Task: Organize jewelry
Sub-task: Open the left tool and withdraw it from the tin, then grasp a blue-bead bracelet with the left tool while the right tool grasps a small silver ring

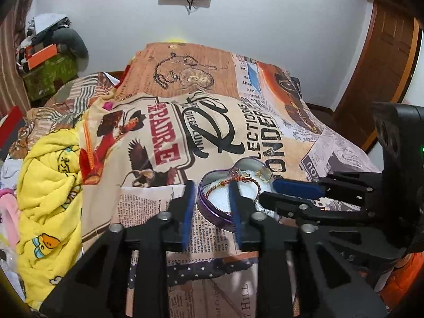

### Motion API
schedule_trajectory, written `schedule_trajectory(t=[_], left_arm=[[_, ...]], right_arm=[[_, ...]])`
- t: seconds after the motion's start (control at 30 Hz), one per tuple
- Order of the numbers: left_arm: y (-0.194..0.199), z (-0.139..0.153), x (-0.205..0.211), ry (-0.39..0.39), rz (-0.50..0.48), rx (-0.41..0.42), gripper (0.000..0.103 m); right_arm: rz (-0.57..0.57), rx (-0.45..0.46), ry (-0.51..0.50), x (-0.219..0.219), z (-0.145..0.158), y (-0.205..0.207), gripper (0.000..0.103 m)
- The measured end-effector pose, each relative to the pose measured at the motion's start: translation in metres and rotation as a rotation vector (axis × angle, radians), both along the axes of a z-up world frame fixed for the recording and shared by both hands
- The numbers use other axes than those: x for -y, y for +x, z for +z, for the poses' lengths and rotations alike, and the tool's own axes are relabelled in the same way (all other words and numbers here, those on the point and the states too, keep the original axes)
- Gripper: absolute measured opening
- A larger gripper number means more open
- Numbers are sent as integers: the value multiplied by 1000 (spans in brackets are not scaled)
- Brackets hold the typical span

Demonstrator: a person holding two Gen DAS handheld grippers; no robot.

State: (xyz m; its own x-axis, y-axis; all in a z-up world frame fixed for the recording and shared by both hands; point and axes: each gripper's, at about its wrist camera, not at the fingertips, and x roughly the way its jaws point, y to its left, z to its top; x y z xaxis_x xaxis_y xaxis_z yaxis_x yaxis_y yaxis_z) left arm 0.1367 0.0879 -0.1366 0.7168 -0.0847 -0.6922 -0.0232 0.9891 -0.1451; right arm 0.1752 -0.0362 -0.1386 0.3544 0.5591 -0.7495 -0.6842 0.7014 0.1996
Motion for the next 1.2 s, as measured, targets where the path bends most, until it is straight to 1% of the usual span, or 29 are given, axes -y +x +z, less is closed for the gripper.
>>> schedule_trajectory(t=[0.17,0.33,0.47,0.57,0.67,0.83,1.1,1.17,1.2], left_arm=[[-4,11,5,17,0,19,30],[-4,22,18,28,-17,38,35],[-1,25,37,35,-53,37,35],[3,24,54,35,-88,30,35],[10,19,71,22,-125,11,35],[23,-1,102,-4,-199,-50,35],[44,-43,138,-33,-287,-174,35],[47,-50,145,-44,-316,-190,35],[48,-53,150,-40,-332,-194,33]], right_arm=[[-59,50,12,21,17,0,24],[-139,89,29,55,35,5,24],[-217,131,20,88,44,8,24],[-270,139,11,113,46,11,25],[-304,130,1,132,41,14,25],[-336,94,-30,155,26,18,25],[-345,17,-73,175,-6,23,25],[-341,2,-83,177,-12,24,25],[-338,-3,-87,178,-16,25,25]])
